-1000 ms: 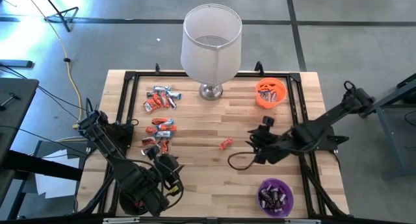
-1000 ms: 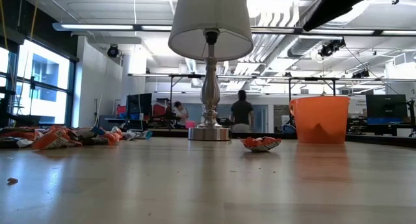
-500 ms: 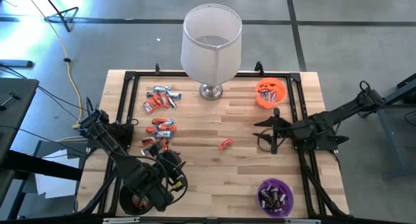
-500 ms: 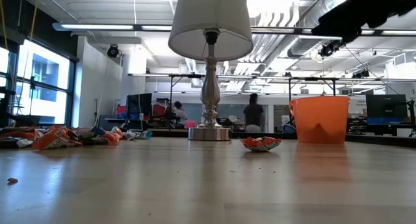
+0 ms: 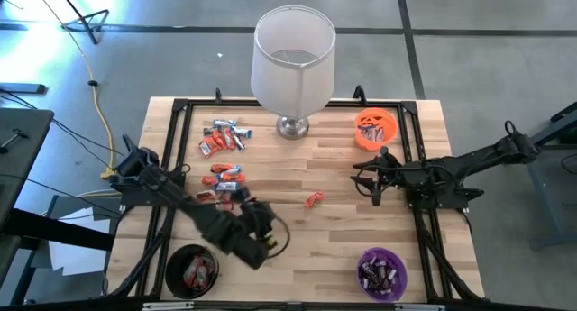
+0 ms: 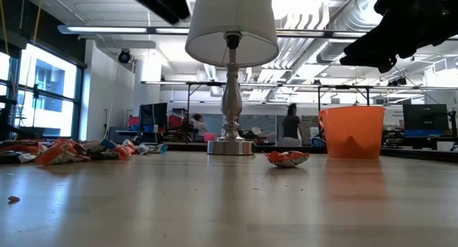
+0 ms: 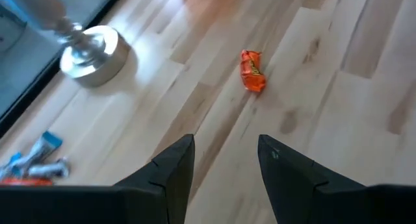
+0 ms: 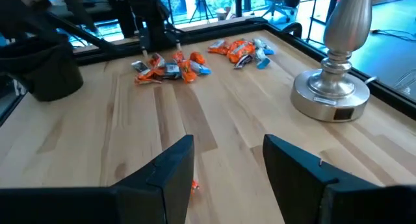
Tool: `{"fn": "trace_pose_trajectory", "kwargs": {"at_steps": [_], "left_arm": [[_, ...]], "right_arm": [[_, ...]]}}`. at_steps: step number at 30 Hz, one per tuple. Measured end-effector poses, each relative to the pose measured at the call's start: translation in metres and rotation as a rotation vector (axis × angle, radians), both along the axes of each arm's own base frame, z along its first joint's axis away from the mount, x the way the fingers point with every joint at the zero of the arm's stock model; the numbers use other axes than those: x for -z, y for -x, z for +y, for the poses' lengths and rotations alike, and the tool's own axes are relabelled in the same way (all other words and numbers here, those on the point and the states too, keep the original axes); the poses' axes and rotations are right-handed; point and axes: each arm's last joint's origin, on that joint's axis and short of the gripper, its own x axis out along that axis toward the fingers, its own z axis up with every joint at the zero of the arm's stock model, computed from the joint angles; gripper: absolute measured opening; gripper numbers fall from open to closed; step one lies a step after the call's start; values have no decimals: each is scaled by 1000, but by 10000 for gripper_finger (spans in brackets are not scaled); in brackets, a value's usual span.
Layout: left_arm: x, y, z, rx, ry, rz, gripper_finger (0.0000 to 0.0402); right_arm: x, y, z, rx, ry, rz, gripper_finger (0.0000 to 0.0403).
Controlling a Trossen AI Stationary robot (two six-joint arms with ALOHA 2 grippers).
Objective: Sort candy
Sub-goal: Put the orange chocolate bar into the black bucket
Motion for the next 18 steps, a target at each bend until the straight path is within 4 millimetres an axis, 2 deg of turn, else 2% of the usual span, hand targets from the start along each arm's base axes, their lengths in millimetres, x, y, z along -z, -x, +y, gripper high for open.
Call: {"fn": "trace_pose_trajectory", "kwargs": {"at_steps": [5,11,14,18], "left_arm": [[30,-28,25,109,28,6,156],[52,-58,60,272,98,-149,156],[60,-65,78,261,139,-233,156],[69,-65,98,193,192,-253,156]], "right_arm": [[0,0,0,0,0,0,180],[0,0,0,0,0,0,180],[0,0,0,0,0,0,180],[0,0,0,0,0,0,180]]}}
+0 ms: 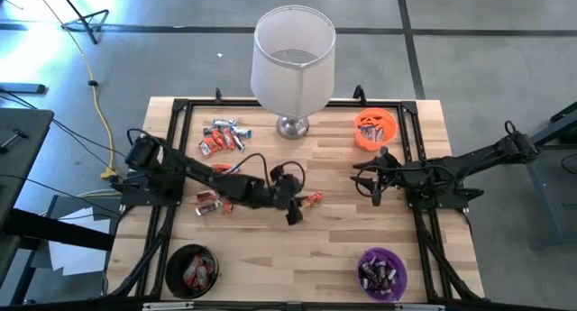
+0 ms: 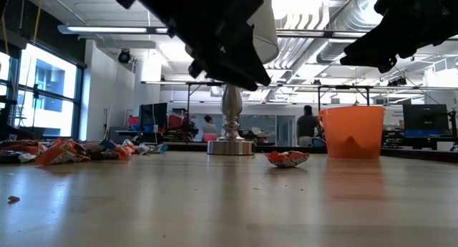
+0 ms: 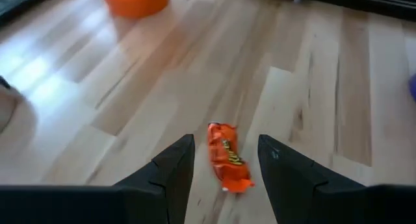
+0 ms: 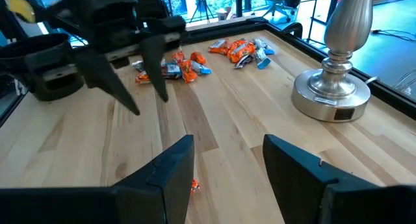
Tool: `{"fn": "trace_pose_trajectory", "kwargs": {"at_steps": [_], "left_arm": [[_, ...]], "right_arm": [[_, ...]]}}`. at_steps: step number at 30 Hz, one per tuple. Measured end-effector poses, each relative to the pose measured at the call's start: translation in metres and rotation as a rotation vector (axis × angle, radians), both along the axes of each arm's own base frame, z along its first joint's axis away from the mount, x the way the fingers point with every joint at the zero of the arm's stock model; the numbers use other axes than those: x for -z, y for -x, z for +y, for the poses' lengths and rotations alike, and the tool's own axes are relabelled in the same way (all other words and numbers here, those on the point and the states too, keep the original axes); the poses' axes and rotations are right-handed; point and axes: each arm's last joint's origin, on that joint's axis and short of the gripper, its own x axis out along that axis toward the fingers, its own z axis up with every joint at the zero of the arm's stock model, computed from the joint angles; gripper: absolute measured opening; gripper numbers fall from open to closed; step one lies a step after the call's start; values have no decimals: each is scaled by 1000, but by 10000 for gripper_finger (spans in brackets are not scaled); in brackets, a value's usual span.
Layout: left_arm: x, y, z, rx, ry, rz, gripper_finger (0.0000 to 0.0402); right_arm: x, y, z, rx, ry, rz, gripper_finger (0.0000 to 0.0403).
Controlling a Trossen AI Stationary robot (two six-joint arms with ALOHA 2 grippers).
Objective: Sort candy
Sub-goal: Put the orange chocolate bar into the black bucket
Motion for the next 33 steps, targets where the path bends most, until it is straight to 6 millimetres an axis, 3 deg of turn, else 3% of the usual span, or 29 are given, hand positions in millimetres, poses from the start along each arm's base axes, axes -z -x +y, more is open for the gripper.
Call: {"fn": "trace_pose_trajectory", "kwargs": {"at_steps": [7,13,20,33], "left_arm": [[28,-19,0,193,50,20,156],[60,-43,6,107,107,120,163],[48,-59,19,74,97,136,199],[52,-56,31,37,126,201,207]], "right_arm": [[0,0,0,0,0,1,180],[1,0,0,0,3,10,180],[1,0,0,0,5,16,180],[1,0,0,0,5,16,180]]}}
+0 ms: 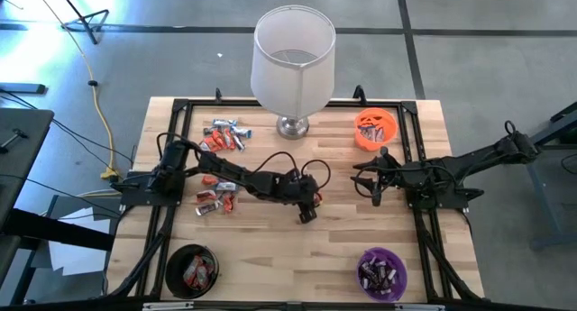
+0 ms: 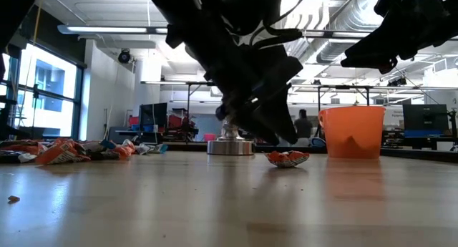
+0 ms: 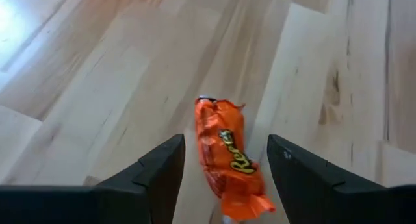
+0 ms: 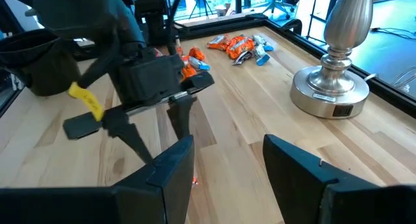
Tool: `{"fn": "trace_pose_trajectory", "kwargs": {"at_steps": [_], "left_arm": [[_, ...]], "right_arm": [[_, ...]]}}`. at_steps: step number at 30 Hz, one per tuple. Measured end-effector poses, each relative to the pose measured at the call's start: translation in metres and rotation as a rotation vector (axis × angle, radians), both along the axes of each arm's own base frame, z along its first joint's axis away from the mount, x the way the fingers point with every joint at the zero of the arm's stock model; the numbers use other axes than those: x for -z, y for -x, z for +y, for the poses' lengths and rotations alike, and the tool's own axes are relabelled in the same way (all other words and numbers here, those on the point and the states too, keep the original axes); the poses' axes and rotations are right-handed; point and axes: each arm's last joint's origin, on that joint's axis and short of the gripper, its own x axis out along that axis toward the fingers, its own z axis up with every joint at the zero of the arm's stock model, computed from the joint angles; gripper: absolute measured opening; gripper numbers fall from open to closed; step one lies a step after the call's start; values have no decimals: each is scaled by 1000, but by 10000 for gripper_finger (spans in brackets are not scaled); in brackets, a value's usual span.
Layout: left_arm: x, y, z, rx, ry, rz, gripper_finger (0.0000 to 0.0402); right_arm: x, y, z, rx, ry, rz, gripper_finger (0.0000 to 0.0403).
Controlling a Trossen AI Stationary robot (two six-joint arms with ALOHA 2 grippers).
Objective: Sort candy
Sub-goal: Put the orange chocolate bar into the black bucket
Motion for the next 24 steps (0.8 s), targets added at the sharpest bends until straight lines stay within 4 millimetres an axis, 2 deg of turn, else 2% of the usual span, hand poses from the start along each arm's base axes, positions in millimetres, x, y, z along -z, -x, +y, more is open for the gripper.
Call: {"fn": "trace_pose_trajectory", "kwargs": {"at_steps": [11,17,20,24], "left_arm": [[26,-7,1,15,57,6,207],[32,-9,2,16,51,2,203],[32,-9,3,26,39,7,182],[32,-9,3,24,41,8,126]], "right_arm": [[0,0,0,0,0,1,180],[0,0,0,0,0,2,180],[0,0,0,0,0,2,180],[0,0,0,0,1,2,180]]}}
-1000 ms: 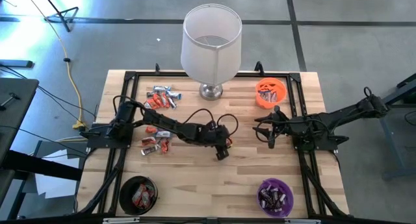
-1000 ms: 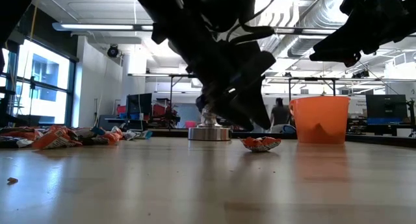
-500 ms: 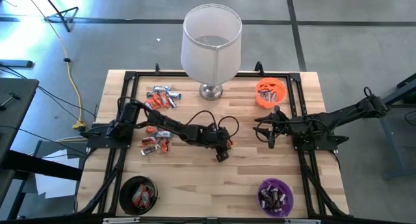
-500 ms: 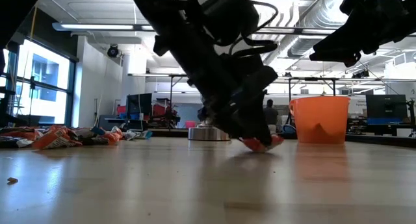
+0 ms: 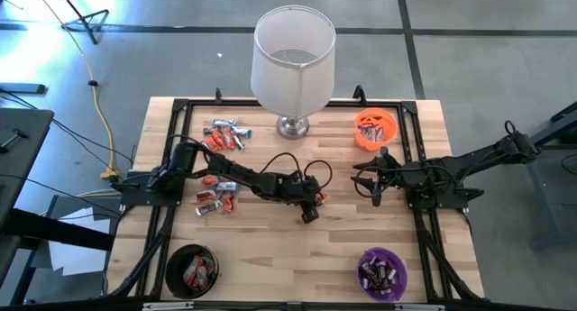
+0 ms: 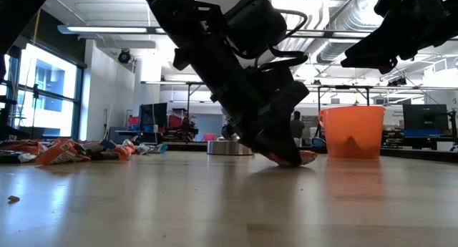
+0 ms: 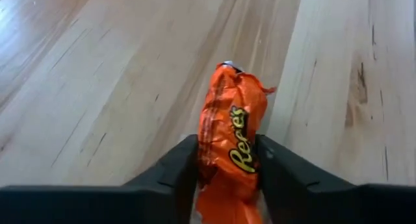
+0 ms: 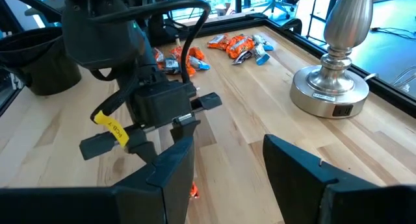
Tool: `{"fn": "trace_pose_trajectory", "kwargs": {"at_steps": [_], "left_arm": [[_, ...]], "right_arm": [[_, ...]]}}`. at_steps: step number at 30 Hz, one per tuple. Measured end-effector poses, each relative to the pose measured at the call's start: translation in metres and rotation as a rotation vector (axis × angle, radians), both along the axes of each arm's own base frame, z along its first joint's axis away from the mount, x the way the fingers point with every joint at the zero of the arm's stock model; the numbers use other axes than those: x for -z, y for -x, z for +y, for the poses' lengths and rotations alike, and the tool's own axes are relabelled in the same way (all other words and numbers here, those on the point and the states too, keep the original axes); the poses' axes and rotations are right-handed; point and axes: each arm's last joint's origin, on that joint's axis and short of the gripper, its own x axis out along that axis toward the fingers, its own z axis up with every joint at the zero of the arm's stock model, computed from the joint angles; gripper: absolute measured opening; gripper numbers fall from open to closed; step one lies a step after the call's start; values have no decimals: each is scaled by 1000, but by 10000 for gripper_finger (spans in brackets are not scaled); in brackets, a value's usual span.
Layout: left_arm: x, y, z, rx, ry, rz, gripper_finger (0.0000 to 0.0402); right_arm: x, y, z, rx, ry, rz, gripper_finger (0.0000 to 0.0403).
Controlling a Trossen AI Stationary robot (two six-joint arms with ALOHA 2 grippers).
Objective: Sort candy
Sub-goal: Put the orange chocolate bar into the black bucket
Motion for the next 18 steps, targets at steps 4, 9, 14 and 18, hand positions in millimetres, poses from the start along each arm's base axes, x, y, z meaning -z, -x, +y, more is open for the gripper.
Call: {"fn": "trace_pose_trajectory", "kwargs": {"at_steps": [4,9,14,18], "left_arm": [[-1,-1,1,-2,8,-9,66],[-1,-2,1,-3,20,-25,20],[-6,0,-5,13,25,-32,19],[-21,6,-13,31,24,-25,28]], "right_arm": [[0,0,0,0,0,0,180],[0,0,0,0,0,0,180],[0,0,0,0,0,0,180],[0,0,0,0,0,0,180]]}}
